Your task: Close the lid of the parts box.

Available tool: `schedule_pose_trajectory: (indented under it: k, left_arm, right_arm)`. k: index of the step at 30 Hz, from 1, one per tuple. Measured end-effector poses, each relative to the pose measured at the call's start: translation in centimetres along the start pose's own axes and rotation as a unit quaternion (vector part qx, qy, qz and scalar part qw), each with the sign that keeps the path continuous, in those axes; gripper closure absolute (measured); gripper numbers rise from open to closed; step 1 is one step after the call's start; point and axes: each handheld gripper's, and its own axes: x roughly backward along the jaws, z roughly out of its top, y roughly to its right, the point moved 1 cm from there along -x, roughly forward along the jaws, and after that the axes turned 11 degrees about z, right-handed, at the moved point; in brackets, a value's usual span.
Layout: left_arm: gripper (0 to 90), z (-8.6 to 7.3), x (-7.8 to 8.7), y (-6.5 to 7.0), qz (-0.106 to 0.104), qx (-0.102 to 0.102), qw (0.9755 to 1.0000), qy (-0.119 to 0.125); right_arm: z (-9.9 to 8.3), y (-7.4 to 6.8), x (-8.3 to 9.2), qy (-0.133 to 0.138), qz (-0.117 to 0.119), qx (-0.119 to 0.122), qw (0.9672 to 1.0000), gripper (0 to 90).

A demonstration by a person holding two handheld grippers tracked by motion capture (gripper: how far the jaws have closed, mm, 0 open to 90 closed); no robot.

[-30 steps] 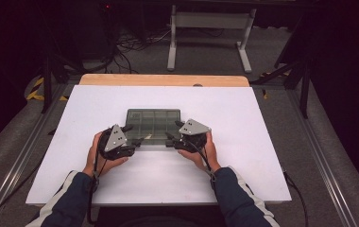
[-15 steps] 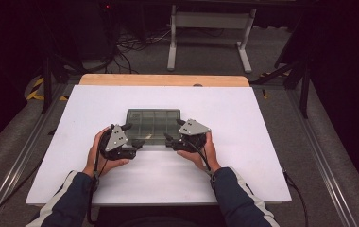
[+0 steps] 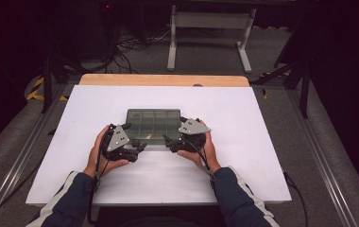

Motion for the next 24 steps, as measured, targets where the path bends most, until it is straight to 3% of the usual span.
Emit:
schedule_pose_trajectory:
  k: [5,24]
  left_arm:
    - [7.6,0.2,0.1,0.1,0.001,-0.002,1.0000,0.002]
    - [6.3,1.0,1.1,0.7,-0.012,-0.008,0.9998,0.017]
  right_arm:
    - [0.1,-0.1,0.0,-0.004,0.003,0.000,1.0000,8.9]
    - [1.0,-1.2,0.6,-0.024,-0.002,0.033,0.9992,8.8]
